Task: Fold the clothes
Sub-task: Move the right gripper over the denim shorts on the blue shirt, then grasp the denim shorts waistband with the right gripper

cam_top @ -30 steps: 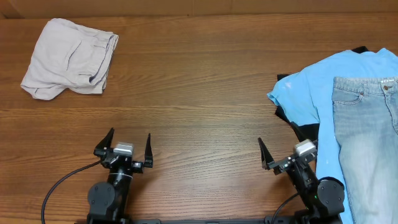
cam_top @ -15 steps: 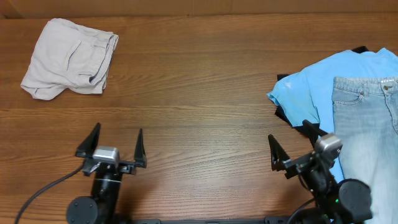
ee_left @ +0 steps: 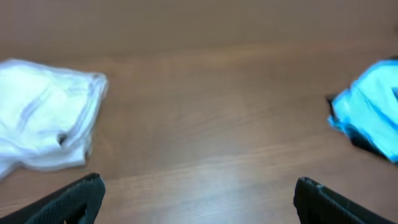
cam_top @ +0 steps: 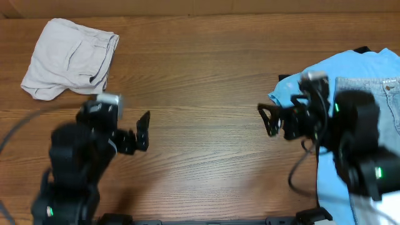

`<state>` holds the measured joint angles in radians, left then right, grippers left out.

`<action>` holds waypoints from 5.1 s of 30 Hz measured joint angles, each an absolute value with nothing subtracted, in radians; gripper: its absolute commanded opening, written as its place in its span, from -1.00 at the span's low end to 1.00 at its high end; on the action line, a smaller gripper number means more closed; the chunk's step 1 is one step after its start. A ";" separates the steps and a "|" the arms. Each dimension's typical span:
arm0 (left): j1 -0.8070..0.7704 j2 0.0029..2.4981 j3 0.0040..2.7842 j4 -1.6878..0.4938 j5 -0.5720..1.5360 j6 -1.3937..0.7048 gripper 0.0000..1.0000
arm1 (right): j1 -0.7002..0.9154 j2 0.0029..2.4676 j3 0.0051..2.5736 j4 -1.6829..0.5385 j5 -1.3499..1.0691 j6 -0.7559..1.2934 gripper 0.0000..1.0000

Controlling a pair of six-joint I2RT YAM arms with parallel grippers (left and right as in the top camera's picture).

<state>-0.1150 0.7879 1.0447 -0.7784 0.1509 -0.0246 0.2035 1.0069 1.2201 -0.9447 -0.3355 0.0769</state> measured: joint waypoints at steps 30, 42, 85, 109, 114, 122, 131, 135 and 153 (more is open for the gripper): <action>-0.115 1.209 1.319 -1.053 0.250 -0.023 1.00 | -0.209 1.588 1.343 -0.826 0.136 0.386 0.92; -0.115 1.209 1.319 -1.042 0.251 -0.024 1.00 | -0.276 1.937 1.343 -0.603 0.233 0.387 0.60; -0.115 1.209 1.319 -1.040 0.286 -0.024 1.00 | -0.373 2.035 1.343 -0.516 0.150 0.106 0.11; -0.115 1.209 1.319 -1.040 0.290 -0.024 1.00 | -0.419 2.056 1.573 -0.773 0.154 0.188 -0.92; -0.115 1.209 1.319 -1.041 0.289 -0.024 1.00 | -0.458 2.043 1.606 -0.800 0.086 0.188 -0.48; -0.115 1.209 1.319 -1.048 0.290 -0.024 1.00 | -0.455 2.043 1.608 -0.805 0.054 0.175 0.23; -0.115 1.209 1.319 -1.048 0.290 -0.024 1.00 | -0.455 2.115 1.620 -0.812 0.025 0.156 0.03; -0.115 1.209 1.319 -1.048 0.290 -0.024 1.00 | -0.452 2.144 1.620 -0.830 -0.039 0.085 0.12; -0.115 1.209 1.319 -1.051 0.297 -0.024 1.00 | -0.446 2.144 1.620 -0.867 -0.043 -0.009 0.30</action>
<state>-0.1150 1.2095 1.3190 -1.0508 0.2974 -0.0242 -0.4458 2.1445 1.6203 -0.8665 -0.0433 -0.0086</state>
